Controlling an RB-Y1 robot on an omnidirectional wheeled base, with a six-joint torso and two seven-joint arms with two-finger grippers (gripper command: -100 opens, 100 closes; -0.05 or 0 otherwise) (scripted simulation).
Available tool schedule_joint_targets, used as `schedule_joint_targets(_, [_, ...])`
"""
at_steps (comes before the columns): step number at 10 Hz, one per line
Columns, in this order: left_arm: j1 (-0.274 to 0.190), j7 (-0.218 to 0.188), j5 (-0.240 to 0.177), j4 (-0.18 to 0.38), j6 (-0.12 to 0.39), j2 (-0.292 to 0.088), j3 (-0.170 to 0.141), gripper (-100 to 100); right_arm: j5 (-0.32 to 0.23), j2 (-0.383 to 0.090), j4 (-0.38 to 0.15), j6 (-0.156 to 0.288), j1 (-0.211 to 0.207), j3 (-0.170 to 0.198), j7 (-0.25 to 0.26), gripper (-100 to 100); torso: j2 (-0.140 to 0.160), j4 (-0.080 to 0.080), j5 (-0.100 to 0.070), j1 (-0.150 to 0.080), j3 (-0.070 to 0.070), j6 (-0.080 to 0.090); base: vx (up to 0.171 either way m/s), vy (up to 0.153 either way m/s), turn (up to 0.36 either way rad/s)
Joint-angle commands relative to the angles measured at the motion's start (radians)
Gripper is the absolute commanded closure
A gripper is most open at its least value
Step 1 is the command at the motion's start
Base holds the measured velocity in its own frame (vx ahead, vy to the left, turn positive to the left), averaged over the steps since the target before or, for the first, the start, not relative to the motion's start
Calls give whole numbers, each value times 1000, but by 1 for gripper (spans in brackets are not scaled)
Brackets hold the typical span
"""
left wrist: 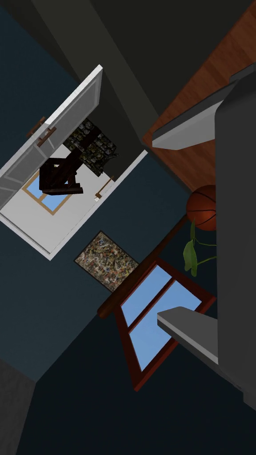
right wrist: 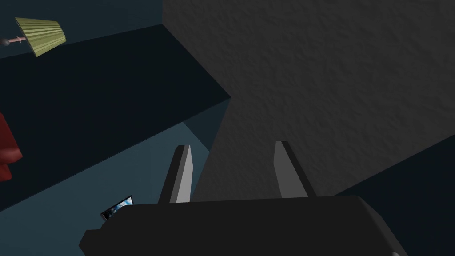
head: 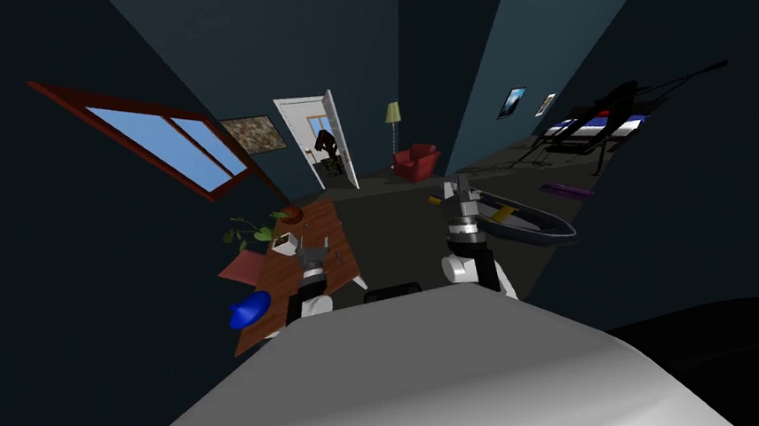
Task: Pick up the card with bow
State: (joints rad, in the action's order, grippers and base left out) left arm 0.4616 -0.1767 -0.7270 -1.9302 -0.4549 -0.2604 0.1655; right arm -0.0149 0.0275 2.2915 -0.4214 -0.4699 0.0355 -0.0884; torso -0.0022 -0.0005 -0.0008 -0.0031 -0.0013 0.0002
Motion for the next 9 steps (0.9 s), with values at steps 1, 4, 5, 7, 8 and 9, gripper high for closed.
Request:
schedule_joint_targets(1, [16,-14,-50,16,-2,-22,8,-100,0,0,0,0,0,0,0,0,0,0,0,0,0,0,34,-38,-61])
schedule_joint_targets(4, [16,-27,-133,59,14,-45,18,-100,0,0,0,0,0,0,0,0,1,0,0,1,1,0,18,-27,-54])
schedule_joint_targets(5, [16,-27,-144,59,14,-45,18,-100,0,0,0,0,0,0,0,0,1,0,0,1,1,0,14,-17,14])
schedule_joint_targets(7, [16,-41,-211,103,30,-67,27,-100,0,0,0,0,0,0,0,0,1,0,0,1,0,0,32,-36,-83])
schedule_joint_targets(8, [16,-41,-221,103,30,-67,27,-100,0,0,0,0,0,0,0,0,1,0,0,1,0,0,13,-15,2])
schedule_joint_targets(9, [16,-54,-260,148,47,-89,37,-100,0,0,0,0,0,0,0,0,2,0,0,2,1,-1,27,-32,-119])
